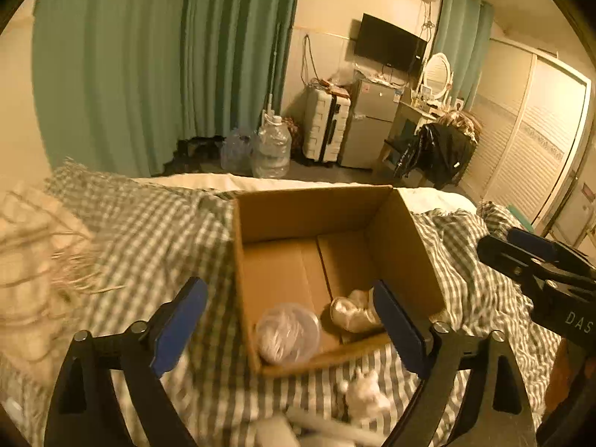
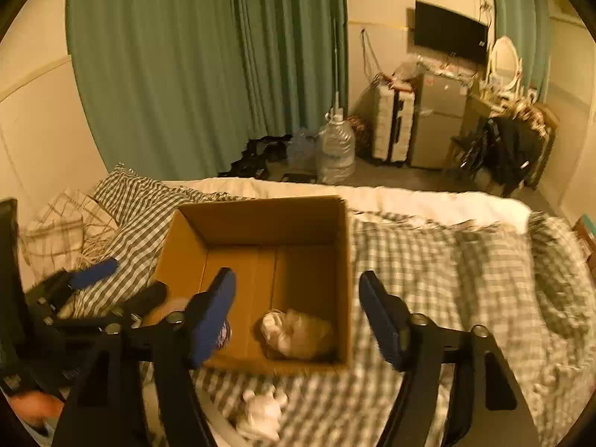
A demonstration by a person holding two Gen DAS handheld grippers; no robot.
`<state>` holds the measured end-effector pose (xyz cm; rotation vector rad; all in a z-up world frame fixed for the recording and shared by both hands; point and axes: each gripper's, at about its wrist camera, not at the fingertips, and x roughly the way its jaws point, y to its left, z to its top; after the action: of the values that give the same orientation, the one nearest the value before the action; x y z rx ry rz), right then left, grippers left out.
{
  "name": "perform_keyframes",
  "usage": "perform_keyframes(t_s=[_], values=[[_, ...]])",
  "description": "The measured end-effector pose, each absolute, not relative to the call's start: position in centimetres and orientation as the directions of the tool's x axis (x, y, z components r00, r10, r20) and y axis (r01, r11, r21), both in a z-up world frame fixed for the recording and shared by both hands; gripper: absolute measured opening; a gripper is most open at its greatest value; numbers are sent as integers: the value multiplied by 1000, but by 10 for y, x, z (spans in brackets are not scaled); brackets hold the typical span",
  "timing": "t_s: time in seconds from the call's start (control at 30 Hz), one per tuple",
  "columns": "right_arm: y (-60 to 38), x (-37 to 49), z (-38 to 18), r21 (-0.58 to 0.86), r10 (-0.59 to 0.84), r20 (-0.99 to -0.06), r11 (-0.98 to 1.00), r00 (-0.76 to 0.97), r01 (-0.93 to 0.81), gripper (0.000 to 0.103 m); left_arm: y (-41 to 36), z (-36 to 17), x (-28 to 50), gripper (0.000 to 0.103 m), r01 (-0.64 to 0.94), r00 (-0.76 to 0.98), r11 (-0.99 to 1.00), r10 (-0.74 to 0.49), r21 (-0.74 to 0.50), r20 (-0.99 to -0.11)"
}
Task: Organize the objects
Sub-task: 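Carry the bottle and cloth over the cardboard box and open both tools, then grasp the blue-and-white tissue pack with the left tool while the right tool grasps the black cup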
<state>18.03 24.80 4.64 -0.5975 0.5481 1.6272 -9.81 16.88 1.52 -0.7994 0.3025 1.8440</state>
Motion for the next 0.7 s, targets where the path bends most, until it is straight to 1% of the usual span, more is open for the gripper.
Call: perform_keyframes(t_s=[0.07, 0.2, 0.3, 0.43, 0.53, 0.7], values=[[223, 180, 60, -11, 753, -652, -129, -90, -992, 73, 145, 28, -91, 100, -888, -259, -439, 723, -137, -640], [169, 178, 75, -45, 757, -650, -128, -68, -991, 75, 94, 40, -71, 101, -876, -304, -471, 708, -105, -638], [130, 173, 70, -62, 744, -665, -140, -63, -988, 75, 60, 37, -58, 101, -861, -339, -503, 684, -81, -646], [95, 162, 43, -61, 705, -706, -157, -69, -986, 75, 27, 14, -45, 101, -833, -353, -545, 653, -93, -670], [78, 150, 13, -92, 671, -740, -168, -46, -981, 75, 13, -11, -33, 101, -819, -356, -567, 628, -93, -692], [79, 135, -36, -122, 591, -806, -204, -23, -971, 75, 3, -55, -30, 101, -796, -352, -600, 561, -75, -749]])
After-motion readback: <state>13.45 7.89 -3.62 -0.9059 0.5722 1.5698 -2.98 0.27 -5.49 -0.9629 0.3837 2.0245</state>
